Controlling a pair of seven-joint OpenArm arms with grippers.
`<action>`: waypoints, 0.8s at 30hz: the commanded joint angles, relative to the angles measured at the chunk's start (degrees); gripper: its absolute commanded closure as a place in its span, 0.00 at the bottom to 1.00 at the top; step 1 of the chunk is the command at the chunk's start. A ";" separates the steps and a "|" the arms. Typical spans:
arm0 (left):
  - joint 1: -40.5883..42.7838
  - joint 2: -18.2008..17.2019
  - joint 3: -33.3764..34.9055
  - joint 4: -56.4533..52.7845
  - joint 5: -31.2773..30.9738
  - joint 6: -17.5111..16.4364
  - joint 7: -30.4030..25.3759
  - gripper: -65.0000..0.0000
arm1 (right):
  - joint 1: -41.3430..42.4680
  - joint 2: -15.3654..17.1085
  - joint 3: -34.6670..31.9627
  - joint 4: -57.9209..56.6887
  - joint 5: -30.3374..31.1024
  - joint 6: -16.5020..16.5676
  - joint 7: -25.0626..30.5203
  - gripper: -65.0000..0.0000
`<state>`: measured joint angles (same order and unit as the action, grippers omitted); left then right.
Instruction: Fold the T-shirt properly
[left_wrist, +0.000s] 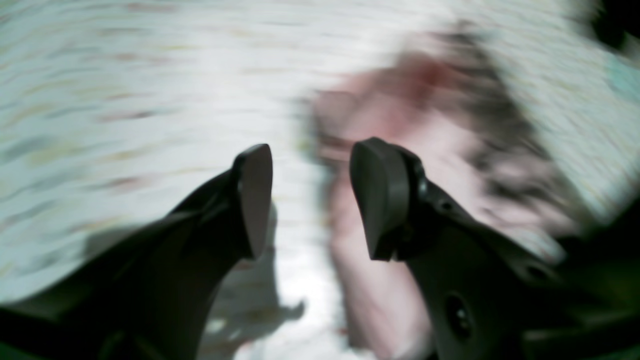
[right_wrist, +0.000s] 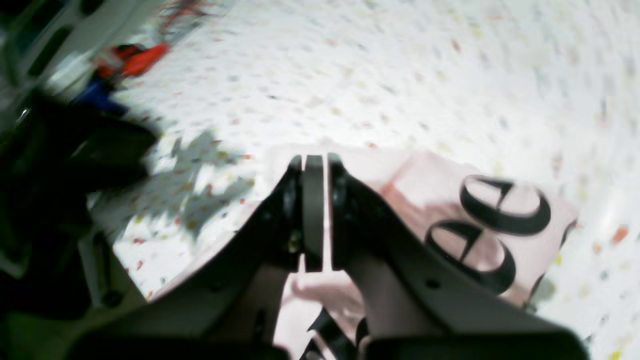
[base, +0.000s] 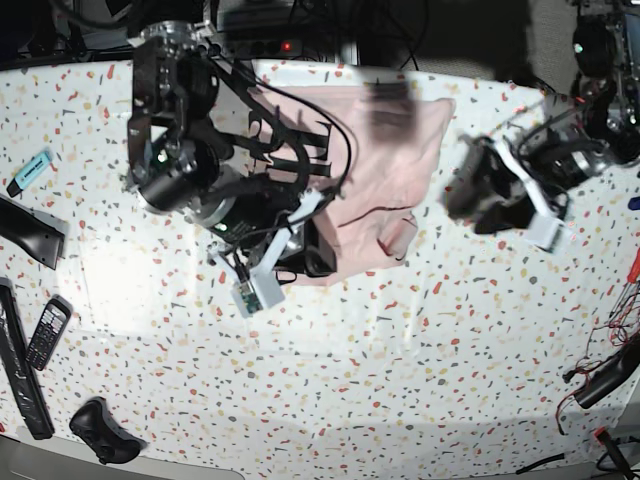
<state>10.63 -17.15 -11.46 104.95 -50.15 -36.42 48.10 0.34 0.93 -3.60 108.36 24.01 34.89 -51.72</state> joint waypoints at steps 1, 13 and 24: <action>0.11 0.22 -0.28 1.14 -1.99 -0.52 0.24 0.60 | 2.03 -0.28 -0.44 -1.38 0.66 0.24 0.66 1.00; 5.14 4.07 11.65 1.11 4.57 -2.82 5.29 0.94 | 16.17 -0.44 -11.89 -26.10 -7.54 0.20 2.43 1.00; 6.58 3.93 12.98 1.11 7.28 -2.67 3.17 0.94 | 27.08 -5.14 -12.87 -37.64 -7.56 -1.97 15.43 1.00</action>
<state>17.32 -12.99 1.61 104.99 -41.71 -39.00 52.34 25.52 -3.90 -16.60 69.60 16.08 33.01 -37.56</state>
